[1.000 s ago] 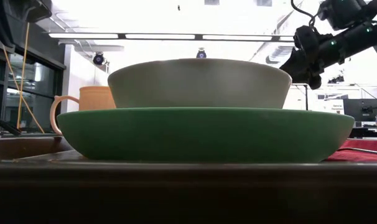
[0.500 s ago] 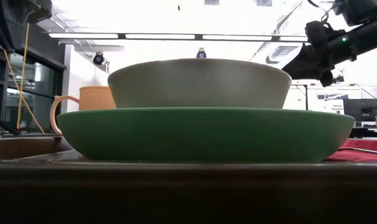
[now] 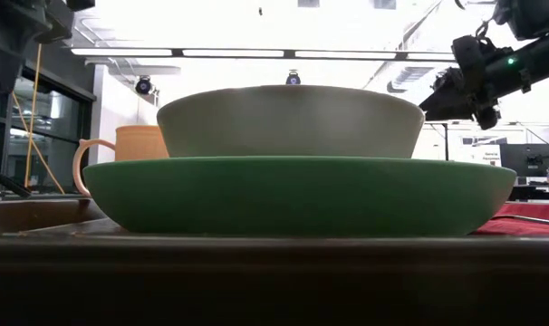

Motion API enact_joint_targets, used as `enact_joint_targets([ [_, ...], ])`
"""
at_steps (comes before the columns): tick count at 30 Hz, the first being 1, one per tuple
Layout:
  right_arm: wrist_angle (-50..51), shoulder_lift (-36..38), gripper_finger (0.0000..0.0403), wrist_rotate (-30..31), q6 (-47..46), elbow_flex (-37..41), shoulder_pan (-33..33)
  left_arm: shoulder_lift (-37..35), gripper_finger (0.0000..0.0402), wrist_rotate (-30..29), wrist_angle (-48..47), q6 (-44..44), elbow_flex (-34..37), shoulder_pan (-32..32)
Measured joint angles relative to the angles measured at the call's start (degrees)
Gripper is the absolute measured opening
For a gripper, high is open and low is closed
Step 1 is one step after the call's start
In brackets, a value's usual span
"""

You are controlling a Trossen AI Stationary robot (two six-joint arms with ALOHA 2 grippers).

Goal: Set up tray
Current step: Put the blue spoon on top of the red napkin to the left of the blue fork on the black tray

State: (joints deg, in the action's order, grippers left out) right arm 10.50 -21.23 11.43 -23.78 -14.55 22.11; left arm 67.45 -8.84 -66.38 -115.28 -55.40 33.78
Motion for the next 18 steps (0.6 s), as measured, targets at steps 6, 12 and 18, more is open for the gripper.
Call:
enact_joint_targets([
  [6, -7.0, -0.1, 0.0112, -4.8, -1.6, 3.5, 0.0, 1.1, 0.0067, 2.5, 0.4, -1.5, 0.0, 0.0],
  [12, -3.1, -0.1, 0.0112, -3.9, -0.2, 3.8, 0.0, 1.1, 0.0067, 2.6, 0.5, -3.7, 0.0, 0.0],
  [18, -8.0, 0.0, 0.0112, -5.7, -2.7, 7.8, 0.0, 1.5, 0.0067, 3.7, 0.9, -4.7, 0.0, 0.0],
])
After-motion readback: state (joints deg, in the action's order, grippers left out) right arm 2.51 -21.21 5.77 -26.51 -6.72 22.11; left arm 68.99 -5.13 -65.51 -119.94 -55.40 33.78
